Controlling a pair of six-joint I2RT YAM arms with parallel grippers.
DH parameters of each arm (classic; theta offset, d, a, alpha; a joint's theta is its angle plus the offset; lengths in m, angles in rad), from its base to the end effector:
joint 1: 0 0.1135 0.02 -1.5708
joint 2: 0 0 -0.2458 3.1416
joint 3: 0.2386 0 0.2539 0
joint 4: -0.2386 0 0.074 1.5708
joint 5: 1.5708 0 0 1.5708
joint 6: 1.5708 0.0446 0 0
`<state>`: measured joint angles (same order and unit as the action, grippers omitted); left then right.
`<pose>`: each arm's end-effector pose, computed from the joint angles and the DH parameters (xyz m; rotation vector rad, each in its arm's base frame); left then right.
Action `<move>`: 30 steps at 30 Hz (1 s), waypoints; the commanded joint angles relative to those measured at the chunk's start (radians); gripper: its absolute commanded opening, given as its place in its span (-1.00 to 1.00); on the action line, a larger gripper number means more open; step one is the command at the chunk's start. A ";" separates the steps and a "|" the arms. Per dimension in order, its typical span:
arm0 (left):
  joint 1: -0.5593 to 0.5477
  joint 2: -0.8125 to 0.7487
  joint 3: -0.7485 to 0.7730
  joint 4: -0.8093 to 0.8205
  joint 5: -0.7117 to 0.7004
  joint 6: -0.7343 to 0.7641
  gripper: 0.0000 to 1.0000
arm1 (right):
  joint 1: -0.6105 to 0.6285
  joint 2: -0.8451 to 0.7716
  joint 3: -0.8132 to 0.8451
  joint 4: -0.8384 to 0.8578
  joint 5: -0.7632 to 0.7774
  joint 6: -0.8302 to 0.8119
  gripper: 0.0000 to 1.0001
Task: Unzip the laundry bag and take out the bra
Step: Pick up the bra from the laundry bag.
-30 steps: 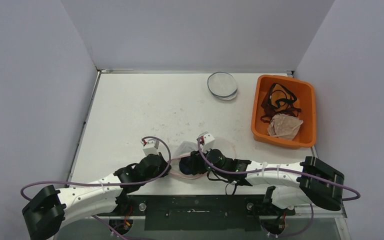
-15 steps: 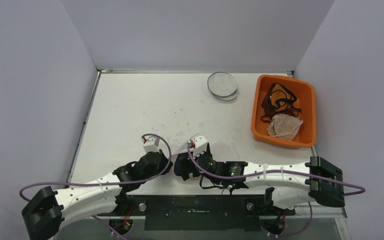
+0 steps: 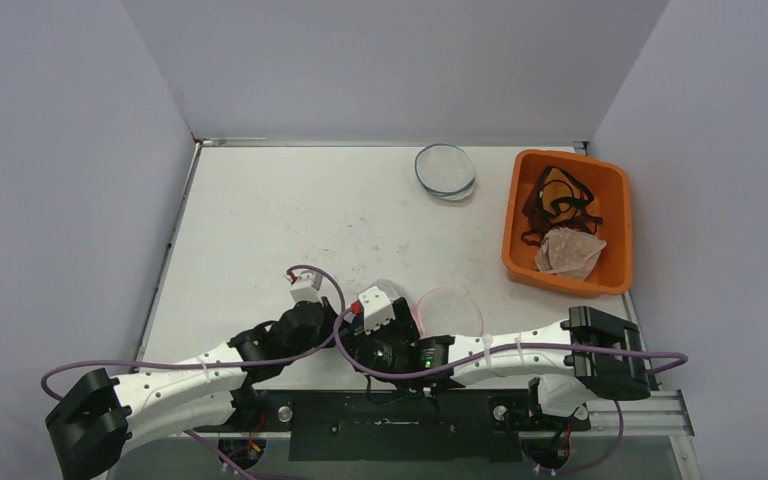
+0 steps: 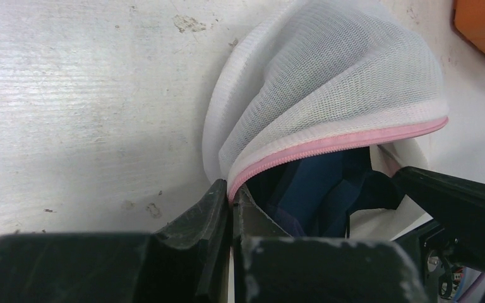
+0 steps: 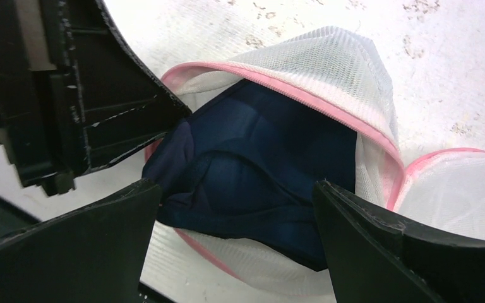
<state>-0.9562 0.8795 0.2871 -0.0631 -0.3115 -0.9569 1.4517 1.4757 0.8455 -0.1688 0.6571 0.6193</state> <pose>0.1229 -0.1504 0.1439 -0.1770 2.2788 -0.7110 0.0636 0.3022 0.1829 -0.6049 2.1151 0.3825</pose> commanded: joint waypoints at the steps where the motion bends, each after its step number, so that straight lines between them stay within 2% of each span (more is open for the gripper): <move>1: -0.004 0.012 0.018 0.112 0.028 -0.007 -1.00 | 0.007 0.048 0.049 0.000 0.116 0.070 0.87; 13: -0.005 0.032 -0.007 0.185 0.064 -0.032 -1.00 | -0.003 0.141 0.023 0.076 0.160 0.125 0.83; 15: -0.005 0.033 -0.012 0.198 0.074 -0.037 -1.00 | -0.015 0.143 0.007 0.089 0.160 0.132 0.74; 20: -0.005 0.027 -0.017 0.196 0.074 -0.040 -1.00 | -0.047 0.102 -0.044 0.091 0.146 0.146 0.12; 22: -0.004 0.021 -0.021 0.189 0.069 -0.040 -1.00 | -0.052 0.054 -0.080 0.102 0.147 0.140 -0.05; 26: -0.004 0.014 -0.023 0.181 0.060 -0.042 -1.00 | -0.069 -0.058 -0.165 0.148 0.107 0.124 -0.08; 30: -0.004 0.027 -0.013 0.189 0.056 -0.042 -1.00 | -0.103 -0.160 -0.245 0.222 0.024 0.111 -0.03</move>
<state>-0.9562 0.9081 0.2642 0.0719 -0.2516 -0.9920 1.3815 1.4174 0.6548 -0.0463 0.7361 0.7425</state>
